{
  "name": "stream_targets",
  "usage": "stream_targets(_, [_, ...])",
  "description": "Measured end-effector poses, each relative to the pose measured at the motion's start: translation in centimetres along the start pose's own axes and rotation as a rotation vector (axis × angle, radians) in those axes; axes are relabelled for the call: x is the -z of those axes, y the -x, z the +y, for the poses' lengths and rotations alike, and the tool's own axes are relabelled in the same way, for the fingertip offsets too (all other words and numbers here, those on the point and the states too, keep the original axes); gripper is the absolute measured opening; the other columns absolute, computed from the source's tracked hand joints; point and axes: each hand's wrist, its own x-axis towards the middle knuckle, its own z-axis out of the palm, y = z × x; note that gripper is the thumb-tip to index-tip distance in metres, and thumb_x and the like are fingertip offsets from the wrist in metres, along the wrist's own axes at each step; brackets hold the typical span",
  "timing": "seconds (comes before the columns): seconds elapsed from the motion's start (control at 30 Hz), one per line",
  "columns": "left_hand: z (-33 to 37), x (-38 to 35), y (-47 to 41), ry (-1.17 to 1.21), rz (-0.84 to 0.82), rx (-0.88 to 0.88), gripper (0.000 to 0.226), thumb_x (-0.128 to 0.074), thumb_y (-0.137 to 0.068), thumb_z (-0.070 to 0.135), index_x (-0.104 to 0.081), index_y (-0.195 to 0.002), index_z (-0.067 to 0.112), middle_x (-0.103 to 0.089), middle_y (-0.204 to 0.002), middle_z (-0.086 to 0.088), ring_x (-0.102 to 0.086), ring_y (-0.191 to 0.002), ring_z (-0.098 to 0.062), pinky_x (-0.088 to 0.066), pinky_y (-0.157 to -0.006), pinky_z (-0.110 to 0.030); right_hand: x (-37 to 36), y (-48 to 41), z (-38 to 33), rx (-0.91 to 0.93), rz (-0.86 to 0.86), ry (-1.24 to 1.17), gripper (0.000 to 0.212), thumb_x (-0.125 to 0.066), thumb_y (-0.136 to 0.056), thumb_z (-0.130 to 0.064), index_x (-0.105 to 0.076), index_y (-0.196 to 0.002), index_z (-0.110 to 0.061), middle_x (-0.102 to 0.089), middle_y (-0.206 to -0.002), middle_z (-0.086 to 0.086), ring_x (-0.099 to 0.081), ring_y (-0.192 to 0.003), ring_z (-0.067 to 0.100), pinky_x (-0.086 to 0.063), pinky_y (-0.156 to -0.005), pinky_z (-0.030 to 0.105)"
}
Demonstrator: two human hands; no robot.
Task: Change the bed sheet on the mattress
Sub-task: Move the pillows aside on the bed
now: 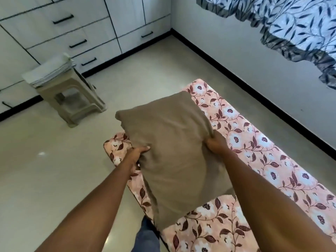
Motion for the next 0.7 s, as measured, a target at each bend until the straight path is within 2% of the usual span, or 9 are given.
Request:
stream_targets(0.1, [2.1, -2.4, -6.5, 0.029, -0.038, 0.059, 0.046, -0.079, -0.078, 0.018, -0.067, -0.123, 0.014, -0.073, -0.117, -0.008, -0.068, -0.100, -0.028, -0.056, -0.079, -0.042, 0.2, -7.3, -1.9, -0.045, 0.074, 0.049, 0.031, -0.055, -0.092, -0.014, -0.056, -0.122, -0.007, -0.062, -0.125, 0.018, -0.056, -0.115, 0.039, -0.037, -0.081, 0.035])
stream_targets(0.2, [4.0, -5.3, -12.2, 0.073, -0.069, 0.079, 0.048, -0.079, -0.080, 0.018, -0.064, -0.126, 0.015, -0.072, -0.119, -0.005, -0.066, -0.103, -0.025, -0.054, -0.077, -0.039, 0.7, -14.7, -3.7, -0.068, 0.113, 0.099, 0.030, -0.053, -0.088, -0.018, -0.055, -0.117, -0.011, -0.063, -0.123, 0.019, -0.058, -0.114, 0.040, -0.042, -0.085, 0.040])
stream_targets(0.3, [5.2, -7.7, -18.0, 0.051, -0.108, 0.109, 0.041, -0.075, -0.086, 0.018, -0.062, -0.124, 0.013, -0.068, -0.122, -0.004, -0.064, -0.097, -0.020, -0.053, -0.078, -0.039, 0.2, -20.8, -5.6, -0.078, 0.124, 0.196, 0.029, -0.052, -0.085, -0.017, -0.053, -0.114, -0.015, -0.060, -0.123, 0.019, -0.057, -0.115, 0.040, -0.047, -0.095, 0.045])
stream_targets(0.4, [5.7, -8.9, -22.5, 0.009, -0.120, 0.168, 0.031, -0.069, -0.093, 0.019, -0.058, -0.122, 0.016, -0.063, -0.125, -0.005, -0.060, -0.097, -0.021, -0.051, -0.087, -0.043, -2.0, -25.1, -6.8, -0.078, 0.046, 0.255, 0.043, -0.055, -0.091, -0.014, -0.052, -0.134, -0.009, -0.056, -0.134, 0.021, -0.052, -0.125, 0.039, -0.044, -0.101, 0.041])
stream_targets(0.5, [6.1, -9.0, -25.2, -0.094, -0.128, 0.194, 0.036, -0.061, -0.099, 0.024, -0.055, -0.131, 0.010, -0.059, -0.123, -0.009, -0.057, -0.105, -0.024, -0.050, -0.089, -0.042, -5.6, -26.9, -6.5, -0.076, -0.085, 0.222, 0.058, -0.059, -0.097, -0.021, -0.043, -0.152, -0.015, -0.047, -0.152, 0.017, -0.047, -0.136, 0.034, -0.039, -0.111, 0.035])
stream_targets(0.57, [6.5, -9.1, -26.1, -0.158, -0.106, 0.189, 0.039, -0.059, -0.100, 0.029, -0.055, -0.132, 0.007, -0.059, -0.119, -0.010, -0.058, -0.105, -0.025, -0.051, -0.090, -0.041, -8.0, -26.7, -6.1, -0.081, -0.183, 0.273, 0.059, -0.061, -0.098, -0.025, -0.041, -0.152, -0.014, -0.049, -0.151, 0.016, -0.048, -0.136, 0.035, -0.039, -0.108, 0.032])
stream_targets(0.63, [6.6, -9.5, -26.3, -0.244, -0.100, 0.193, 0.041, -0.058, -0.099, 0.033, -0.055, -0.131, 0.007, -0.060, -0.117, -0.011, -0.061, -0.105, -0.029, -0.053, -0.089, -0.041, -9.9, -25.8, -5.4, -0.056, -0.217, 0.349, 0.053, -0.061, -0.097, -0.028, -0.047, -0.145, -0.011, -0.054, -0.145, 0.018, -0.050, -0.133, 0.037, -0.042, -0.106, 0.036])
stream_targets(0.7, [6.6, -9.9, -26.0, -0.380, -0.105, 0.196, 0.040, -0.057, -0.099, 0.033, -0.058, -0.127, 0.005, -0.063, -0.103, -0.010, -0.064, -0.089, -0.027, -0.055, -0.077, -0.037, -11.0, -24.4, -4.6, -0.049, -0.233, 0.362, 0.047, -0.061, -0.095, -0.030, -0.052, -0.138, -0.012, -0.056, -0.142, 0.017, -0.052, -0.130, 0.038, -0.045, -0.106, 0.041])
